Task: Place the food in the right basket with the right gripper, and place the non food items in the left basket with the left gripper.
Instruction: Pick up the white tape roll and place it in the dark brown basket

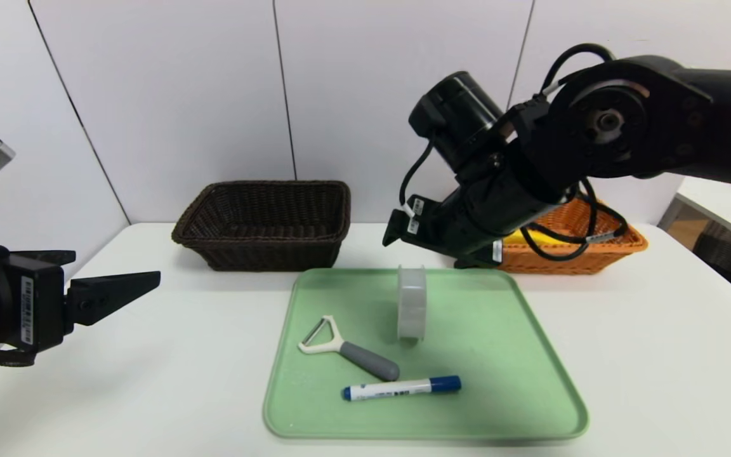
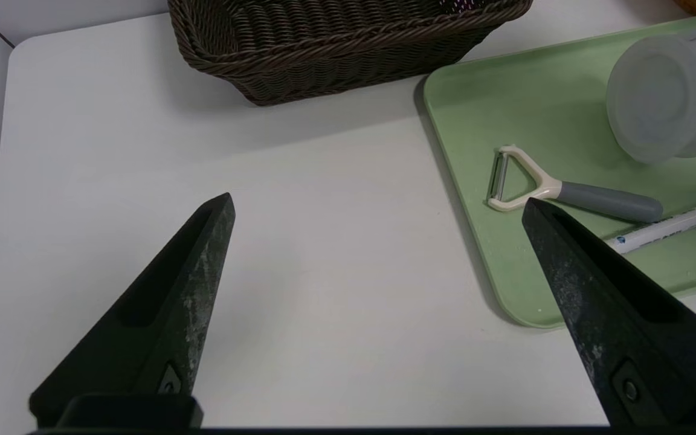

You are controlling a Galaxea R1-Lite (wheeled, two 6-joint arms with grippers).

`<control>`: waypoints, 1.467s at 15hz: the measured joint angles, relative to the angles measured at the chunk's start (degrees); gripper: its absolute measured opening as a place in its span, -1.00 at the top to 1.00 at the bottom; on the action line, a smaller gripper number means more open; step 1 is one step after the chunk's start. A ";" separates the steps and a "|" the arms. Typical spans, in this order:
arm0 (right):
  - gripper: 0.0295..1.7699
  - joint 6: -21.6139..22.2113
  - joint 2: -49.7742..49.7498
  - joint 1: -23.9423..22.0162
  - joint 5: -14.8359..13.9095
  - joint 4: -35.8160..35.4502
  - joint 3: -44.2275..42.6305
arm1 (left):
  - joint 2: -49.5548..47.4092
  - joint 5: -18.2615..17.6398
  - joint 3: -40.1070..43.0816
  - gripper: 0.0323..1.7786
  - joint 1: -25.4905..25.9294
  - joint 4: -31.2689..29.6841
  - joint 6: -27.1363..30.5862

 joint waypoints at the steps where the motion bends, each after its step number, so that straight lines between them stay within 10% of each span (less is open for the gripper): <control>1: -0.91 0.00 0.85 0.50 0.01 -0.24 0.00 | -0.07 0.00 0.12 -0.90 0.00 0.00 -0.02; 22: -0.91 -1.41 9.01 1.73 -0.60 0.48 0.09 | -0.16 0.09 0.37 -0.90 0.11 -0.33 -0.02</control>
